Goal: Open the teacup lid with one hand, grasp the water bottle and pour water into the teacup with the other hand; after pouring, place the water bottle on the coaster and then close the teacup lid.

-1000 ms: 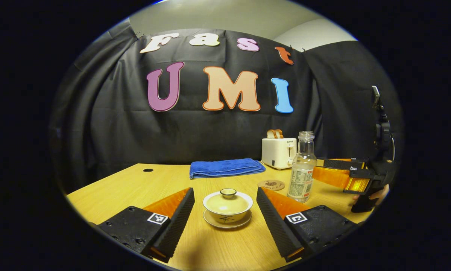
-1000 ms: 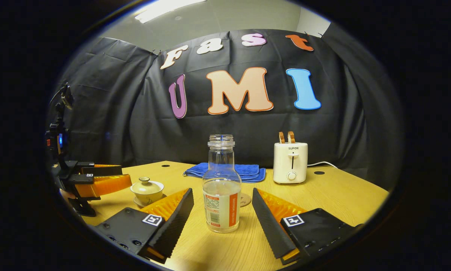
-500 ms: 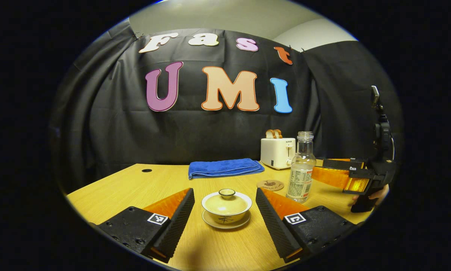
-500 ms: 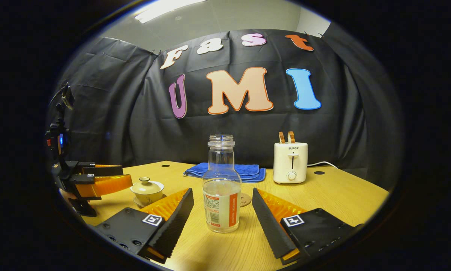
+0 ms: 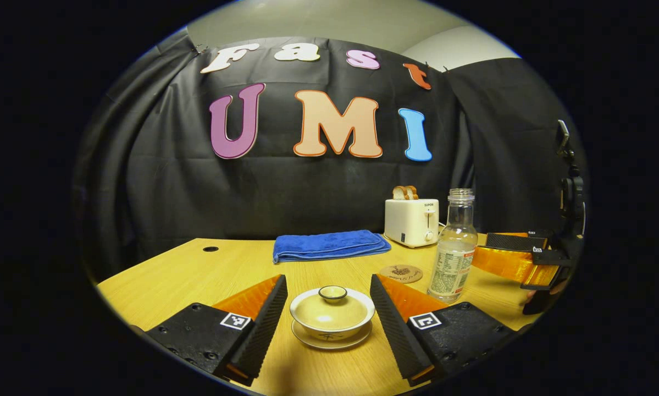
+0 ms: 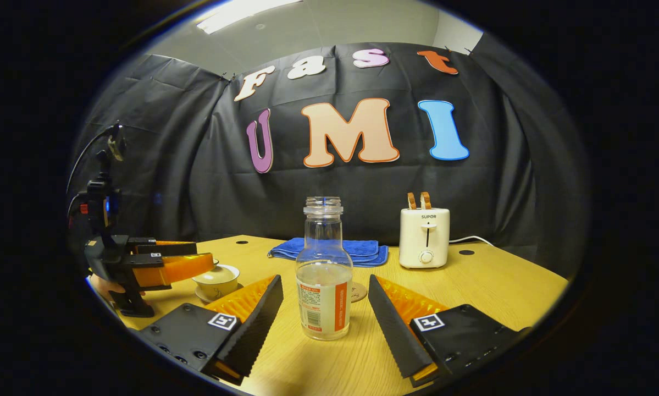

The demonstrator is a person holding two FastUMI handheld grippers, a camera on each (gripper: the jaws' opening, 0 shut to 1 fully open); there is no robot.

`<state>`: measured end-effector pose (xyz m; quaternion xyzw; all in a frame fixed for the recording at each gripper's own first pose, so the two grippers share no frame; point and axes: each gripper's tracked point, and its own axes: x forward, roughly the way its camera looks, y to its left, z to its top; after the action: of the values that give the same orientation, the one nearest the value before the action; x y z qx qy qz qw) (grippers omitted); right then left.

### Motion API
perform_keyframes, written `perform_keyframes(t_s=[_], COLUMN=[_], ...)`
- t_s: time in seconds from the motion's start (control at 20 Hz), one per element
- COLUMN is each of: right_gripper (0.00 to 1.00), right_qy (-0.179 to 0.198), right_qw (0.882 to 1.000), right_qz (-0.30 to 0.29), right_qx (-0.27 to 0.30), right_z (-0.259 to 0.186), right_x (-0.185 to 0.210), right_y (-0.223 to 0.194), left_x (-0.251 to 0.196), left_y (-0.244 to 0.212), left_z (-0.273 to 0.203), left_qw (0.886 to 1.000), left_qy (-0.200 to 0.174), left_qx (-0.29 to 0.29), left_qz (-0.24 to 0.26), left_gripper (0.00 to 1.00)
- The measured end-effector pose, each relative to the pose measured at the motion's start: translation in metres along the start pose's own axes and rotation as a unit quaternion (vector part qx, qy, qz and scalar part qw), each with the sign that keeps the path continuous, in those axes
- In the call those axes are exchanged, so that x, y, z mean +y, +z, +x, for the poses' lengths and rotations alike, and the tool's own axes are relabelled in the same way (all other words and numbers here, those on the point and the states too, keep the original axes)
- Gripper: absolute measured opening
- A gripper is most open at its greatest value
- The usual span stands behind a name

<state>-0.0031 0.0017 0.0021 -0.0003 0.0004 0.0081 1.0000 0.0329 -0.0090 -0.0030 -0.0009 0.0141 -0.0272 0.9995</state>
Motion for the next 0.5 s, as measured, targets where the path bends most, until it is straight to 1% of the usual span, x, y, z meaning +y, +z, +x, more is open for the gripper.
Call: perform_keyframes(t_s=[0.05,0.2,0.25,0.35,0.4,0.45,0.5], right_gripper=[1.0,0.95,0.97,1.0,0.99,0.95,1.0], right_qy=[0.001,0.001,0.001,0.001,0.001,0.001,0.001], right_qw=[1.0,1.0,1.0,1.0,1.0,1.0,1.0], right_qz=[0.0,0.0,0.0,0.0,0.0,0.0,0.0], right_qx=[0.0,0.0,0.0,0.0,0.0,0.0,0.0], right_z=[0.001,0.0,0.0,0.0,0.0,0.0,0.0], right_x=[0.0,0.001,0.0,0.0,0.001,0.001,0.001], right_y=[0.0,0.0,0.0,0.001,0.0,0.001,0.0], left_x=[-0.001,-0.002,-0.002,-0.002,-0.002,-0.002,-0.003], left_y=[-0.002,-0.006,-0.006,-0.009,-0.008,-0.008,-0.01], left_z=[0.003,0.009,0.01,0.014,0.016,0.017,0.019], left_qw=[1.0,1.0,1.0,1.0,1.0,1.0,0.999], left_qy=[-0.003,-0.01,-0.01,-0.009,-0.009,-0.009,-0.01], left_qx=[0.005,0.021,0.023,0.028,0.029,0.03,0.033], left_qz=[0.0,-0.001,0.0,0.002,0.002,0.002,0.003], left_gripper=[0.87,0.86,0.8,0.76,0.75,0.72,0.7])
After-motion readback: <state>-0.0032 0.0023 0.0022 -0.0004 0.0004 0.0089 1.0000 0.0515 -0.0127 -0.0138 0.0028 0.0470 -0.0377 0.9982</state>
